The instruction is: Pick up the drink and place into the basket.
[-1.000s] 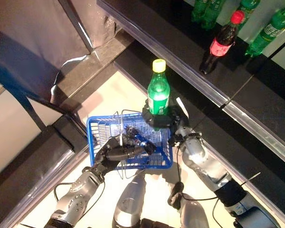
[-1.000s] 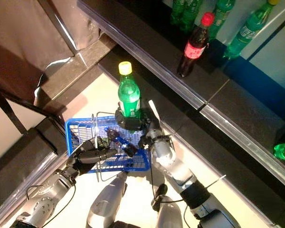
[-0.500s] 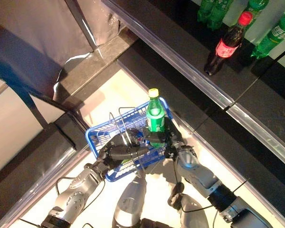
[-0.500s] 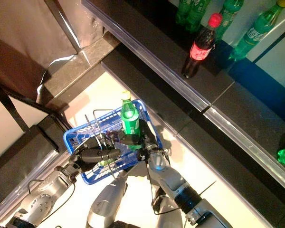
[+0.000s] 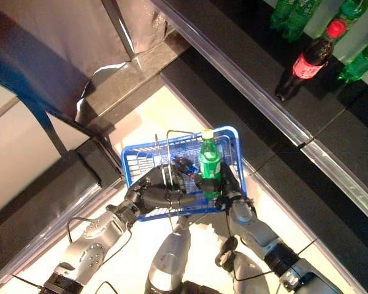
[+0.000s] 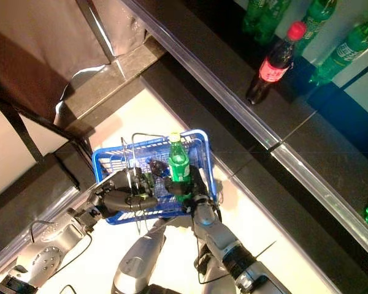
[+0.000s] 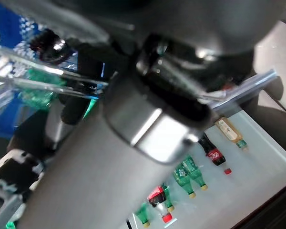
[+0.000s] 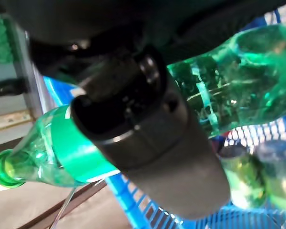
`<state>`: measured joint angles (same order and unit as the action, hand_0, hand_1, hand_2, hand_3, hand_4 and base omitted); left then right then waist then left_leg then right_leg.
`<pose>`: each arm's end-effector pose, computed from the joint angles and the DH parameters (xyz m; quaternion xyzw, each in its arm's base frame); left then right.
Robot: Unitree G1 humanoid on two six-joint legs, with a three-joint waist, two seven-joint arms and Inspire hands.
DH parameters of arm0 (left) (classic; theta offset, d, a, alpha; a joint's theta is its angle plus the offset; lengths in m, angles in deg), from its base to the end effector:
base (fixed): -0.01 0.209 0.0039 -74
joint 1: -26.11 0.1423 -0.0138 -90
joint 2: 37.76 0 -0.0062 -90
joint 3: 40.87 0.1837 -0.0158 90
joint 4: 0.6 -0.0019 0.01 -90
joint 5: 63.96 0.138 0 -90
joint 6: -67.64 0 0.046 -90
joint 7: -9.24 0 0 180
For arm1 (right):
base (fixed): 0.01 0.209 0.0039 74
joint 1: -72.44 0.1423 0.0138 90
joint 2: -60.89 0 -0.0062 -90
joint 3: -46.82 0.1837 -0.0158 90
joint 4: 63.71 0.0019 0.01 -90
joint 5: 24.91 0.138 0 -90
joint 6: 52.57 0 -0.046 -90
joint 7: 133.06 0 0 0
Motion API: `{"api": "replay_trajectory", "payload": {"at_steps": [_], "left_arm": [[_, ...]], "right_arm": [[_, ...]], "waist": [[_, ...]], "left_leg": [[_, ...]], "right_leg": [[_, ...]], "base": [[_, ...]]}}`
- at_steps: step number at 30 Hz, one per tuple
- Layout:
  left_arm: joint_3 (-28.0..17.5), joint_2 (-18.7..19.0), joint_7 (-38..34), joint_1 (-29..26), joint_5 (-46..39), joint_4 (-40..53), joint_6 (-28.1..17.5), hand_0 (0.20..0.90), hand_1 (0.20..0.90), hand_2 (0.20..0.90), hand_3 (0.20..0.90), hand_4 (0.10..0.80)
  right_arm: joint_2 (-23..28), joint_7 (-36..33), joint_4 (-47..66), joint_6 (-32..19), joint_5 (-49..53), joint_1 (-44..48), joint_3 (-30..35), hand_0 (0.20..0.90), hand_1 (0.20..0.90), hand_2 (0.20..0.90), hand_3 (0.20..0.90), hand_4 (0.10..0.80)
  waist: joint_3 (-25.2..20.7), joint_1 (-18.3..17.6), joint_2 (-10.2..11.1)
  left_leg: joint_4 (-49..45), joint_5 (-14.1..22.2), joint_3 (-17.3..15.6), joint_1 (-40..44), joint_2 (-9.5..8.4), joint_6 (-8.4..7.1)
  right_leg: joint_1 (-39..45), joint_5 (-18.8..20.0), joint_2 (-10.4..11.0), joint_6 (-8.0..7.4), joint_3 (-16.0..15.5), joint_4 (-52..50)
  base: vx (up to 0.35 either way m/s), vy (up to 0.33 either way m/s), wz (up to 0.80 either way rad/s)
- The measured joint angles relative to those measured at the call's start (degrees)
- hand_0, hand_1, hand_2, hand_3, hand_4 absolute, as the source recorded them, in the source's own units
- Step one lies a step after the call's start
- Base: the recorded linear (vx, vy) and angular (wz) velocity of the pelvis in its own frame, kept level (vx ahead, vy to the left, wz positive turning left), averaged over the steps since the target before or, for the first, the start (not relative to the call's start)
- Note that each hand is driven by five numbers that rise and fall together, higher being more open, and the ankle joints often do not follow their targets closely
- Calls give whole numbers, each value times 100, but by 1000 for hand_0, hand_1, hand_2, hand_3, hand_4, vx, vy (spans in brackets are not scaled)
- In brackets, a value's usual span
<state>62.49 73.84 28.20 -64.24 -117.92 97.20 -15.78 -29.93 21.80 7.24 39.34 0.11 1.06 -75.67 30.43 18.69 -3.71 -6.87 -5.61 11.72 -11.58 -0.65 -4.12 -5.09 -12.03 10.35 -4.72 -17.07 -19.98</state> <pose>0.1987 0.2116 0.0743 -0.1535 0.0651 -0.2979 0.9399 0.2385 -0.1001 0.0269 -0.0361 0.1058 0.0341 0.9932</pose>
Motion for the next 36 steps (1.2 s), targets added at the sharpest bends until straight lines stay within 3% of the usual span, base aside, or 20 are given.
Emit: {"api": "replay_trajectory", "payload": {"at_steps": [8,27,36], "left_arm": [[-53,-8,427,-120,-6,24,-1,300,300,300,200,100],[-29,-3,659,-231,167,27,23,300,300,300,200,100],[187,146,672,-544,339,31,272,300,300,300,200,100]], "right_arm": [[-362,-29,-537,-139,-57,-7,85,300,300,300,200,100],[-437,24,-1520,-161,-242,171,-195,300,300,300,200,100],[-579,494,-2727,15,271,937,-121,300,300,300,200,100]], "waist": [[0,8,0],[0,63,-1],[0,274,-1]], "left_leg": [[-1,0,19,-1,-21,0],[0,6,40,-5,-59,9],[-2,3,149,2,-94,-2]], "right_leg": [[-28,-36,36,-3,-4,-74],[-27,-57,78,-26,-27,-89],[-9,-163,129,-9,-153,-202]], "base": [[0,0,0],[0,0,0],[20,-43,7]]}}
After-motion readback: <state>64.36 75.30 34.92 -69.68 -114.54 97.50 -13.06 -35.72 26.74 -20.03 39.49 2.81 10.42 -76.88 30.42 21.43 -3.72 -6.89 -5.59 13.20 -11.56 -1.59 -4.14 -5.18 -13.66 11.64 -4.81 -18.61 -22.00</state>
